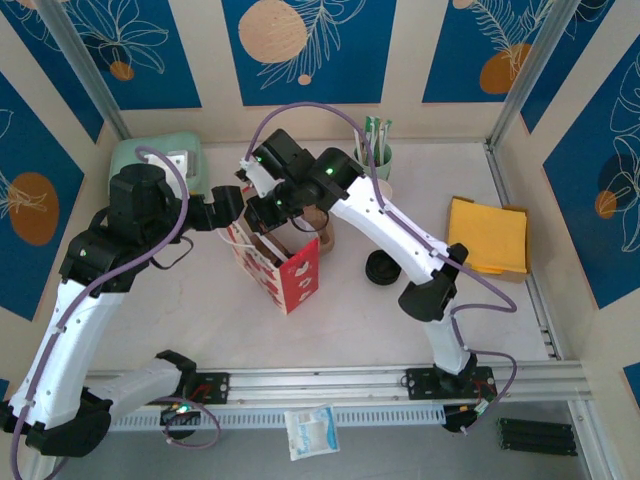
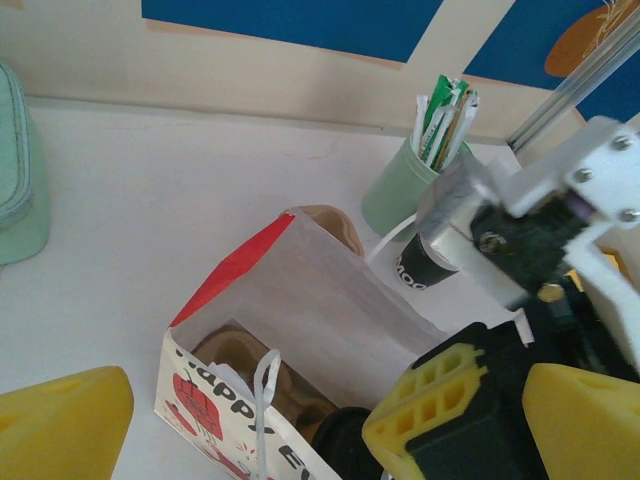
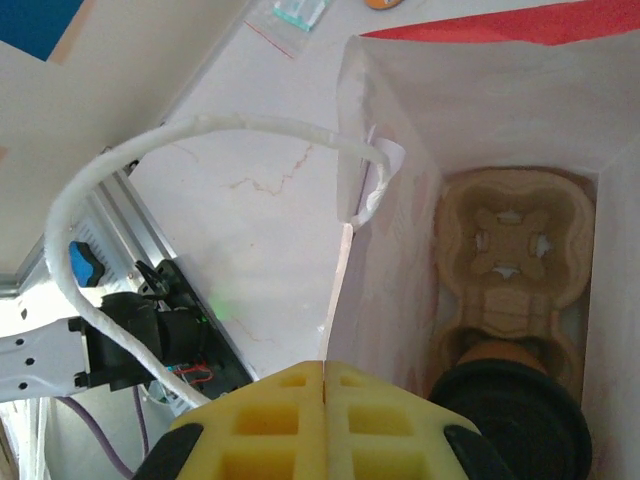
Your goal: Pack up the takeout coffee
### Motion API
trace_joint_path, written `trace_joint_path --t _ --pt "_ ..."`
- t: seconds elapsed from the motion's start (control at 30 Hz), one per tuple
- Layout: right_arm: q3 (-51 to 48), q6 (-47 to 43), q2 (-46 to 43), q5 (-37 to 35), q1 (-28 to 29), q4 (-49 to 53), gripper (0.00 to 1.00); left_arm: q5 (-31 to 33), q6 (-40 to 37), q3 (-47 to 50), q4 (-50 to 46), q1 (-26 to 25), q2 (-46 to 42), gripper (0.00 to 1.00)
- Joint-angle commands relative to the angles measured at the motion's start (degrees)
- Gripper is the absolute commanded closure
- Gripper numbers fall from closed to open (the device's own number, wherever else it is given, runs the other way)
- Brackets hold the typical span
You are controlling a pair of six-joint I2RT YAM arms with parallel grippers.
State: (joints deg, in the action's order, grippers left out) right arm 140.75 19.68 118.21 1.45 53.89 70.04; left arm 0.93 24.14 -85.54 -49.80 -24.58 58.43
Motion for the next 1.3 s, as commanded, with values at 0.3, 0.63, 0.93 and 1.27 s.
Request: trace_joint_path --t 0.3,0.63,0.93,1.27 --pt "2.19 0.39 0.64 -0.45 -0.03 0.27 0.72 -1.90 1.17 -0.07 1.81 0.58 -0.29 0.01" --pt "3.48 0.99 -1.60 -1.72 -0.35 -0.26 0.55 -2.86 1.13 -1.47 1.66 0.52 1.07 0.01" --pt "2.81 1.78 -4.93 -1.81 -0.56 -1.95 0.48 -2.95 0.62 -3.04 0.86 0.57 1.71 0.01" --pt "-3.68 0.95 -3.93 1.42 -1.37 -5.69 0.43 -2.85 0.83 -1.89 0.34 0.56 1.45 0.01"
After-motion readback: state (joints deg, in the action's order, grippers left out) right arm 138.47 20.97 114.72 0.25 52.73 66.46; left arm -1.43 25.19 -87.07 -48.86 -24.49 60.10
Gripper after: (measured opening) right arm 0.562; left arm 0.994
